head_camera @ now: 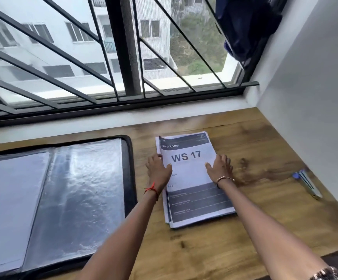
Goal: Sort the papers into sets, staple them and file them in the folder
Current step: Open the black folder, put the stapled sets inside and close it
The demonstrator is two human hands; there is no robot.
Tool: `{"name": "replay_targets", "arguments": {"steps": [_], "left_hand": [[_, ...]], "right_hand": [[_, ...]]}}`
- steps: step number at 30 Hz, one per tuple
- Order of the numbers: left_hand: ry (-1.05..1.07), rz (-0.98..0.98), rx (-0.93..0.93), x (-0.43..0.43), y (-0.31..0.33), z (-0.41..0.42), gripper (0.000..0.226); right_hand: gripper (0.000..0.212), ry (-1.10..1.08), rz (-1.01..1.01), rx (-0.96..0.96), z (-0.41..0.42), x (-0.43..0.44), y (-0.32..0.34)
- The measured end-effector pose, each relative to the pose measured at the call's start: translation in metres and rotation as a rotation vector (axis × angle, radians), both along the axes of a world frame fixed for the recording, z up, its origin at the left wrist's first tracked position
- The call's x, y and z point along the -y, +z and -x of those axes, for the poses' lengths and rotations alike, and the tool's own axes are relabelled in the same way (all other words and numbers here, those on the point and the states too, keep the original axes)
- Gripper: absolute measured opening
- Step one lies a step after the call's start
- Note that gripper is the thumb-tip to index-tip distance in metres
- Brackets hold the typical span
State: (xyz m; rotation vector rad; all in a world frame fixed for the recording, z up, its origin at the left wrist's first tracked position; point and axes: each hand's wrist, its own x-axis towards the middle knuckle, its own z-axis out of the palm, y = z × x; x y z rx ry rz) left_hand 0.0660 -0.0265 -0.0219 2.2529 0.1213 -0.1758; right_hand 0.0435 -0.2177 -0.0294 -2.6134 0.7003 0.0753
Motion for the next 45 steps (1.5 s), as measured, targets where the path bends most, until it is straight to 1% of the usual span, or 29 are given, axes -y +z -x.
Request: {"name": "replay_targets", "arguments": {"steps": [4,6,8,11,13,14,15,18,21,24,27,28,30,31,33,36,38,40,42,45], "left_hand": [[-0.052,0.072,0.132,0.010,0.004,0.006,0.038],[-0.086,0.168,0.187,0.014,0.004,0.010,0.040],[-0.095,0.299,0.186,0.017,0.006,0.016,0.046],[0.014,0.459,0.094,0.016,0.005,0.021,0.053],[0.085,0.507,0.016,0.012,-0.001,0.019,0.040],[0.087,0.542,-0.019,0.009,-0.002,0.019,0.034],[0.084,0.600,-0.059,0.007,-0.003,0.018,0.032],[0.096,0.796,-0.174,-0.001,0.005,0.015,0.038],[0.108,0.915,-0.210,-0.014,0.013,0.009,0.040],[0.170,0.981,-0.220,-0.037,0.023,0.004,0.040],[0.209,0.985,-0.211,-0.069,0.034,-0.001,0.037],[0.231,0.981,-0.207,-0.081,0.036,-0.003,0.036],[0.267,1.001,-0.196,-0.109,0.040,-0.006,0.038],[0.264,1.015,-0.193,-0.122,0.042,-0.007,0.038],[0.220,1.060,-0.204,-0.149,0.046,-0.005,0.040],[0.103,1.080,-0.258,-0.187,0.048,-0.002,0.053],[0.035,1.024,-0.296,-0.212,0.046,0.000,0.053],[-0.013,0.959,-0.320,-0.234,0.042,0.003,0.061],[-0.020,0.904,-0.305,-0.252,0.037,0.005,0.068],[0.002,0.900,-0.263,-0.273,0.037,0.005,0.068]], "right_hand": [[0.047,-0.021,-0.023,0.021,-0.002,0.002,-0.001],[0.047,-0.023,-0.038,0.030,-0.002,0.003,-0.001],[0.047,-0.023,-0.061,0.036,-0.003,0.004,-0.001],[0.046,-0.038,-0.077,0.034,-0.004,0.006,-0.001],[0.047,-0.050,-0.081,0.020,-0.005,0.005,0.000],[0.047,-0.058,-0.077,0.010,-0.005,0.004,0.001],[0.049,-0.065,-0.061,0.005,-0.005,0.002,0.001],[0.060,-0.057,0.018,0.039,-0.005,-0.004,0.003],[0.067,-0.025,0.012,0.106,-0.010,-0.011,0.009],[0.066,0.015,-0.131,0.151,-0.019,-0.023,0.018],[0.069,0.063,-0.361,0.199,-0.028,-0.042,0.027],[0.064,0.045,-0.480,0.228,-0.030,-0.050,0.030],[0.046,0.001,-0.714,0.258,-0.032,-0.070,0.037],[0.040,-0.003,-0.805,0.243,-0.032,-0.079,0.041],[0.036,0.007,-0.921,0.189,-0.033,-0.101,0.045],[0.040,0.011,-0.992,0.156,-0.036,-0.133,0.045],[0.045,-0.001,-1.045,0.165,-0.038,-0.156,0.047],[0.048,-0.001,-1.078,0.191,-0.039,-0.179,0.052],[0.047,0.001,-1.077,0.222,-0.041,-0.197,0.057],[0.047,-0.001,-1.135,0.218,-0.043,-0.220,0.058]]}}
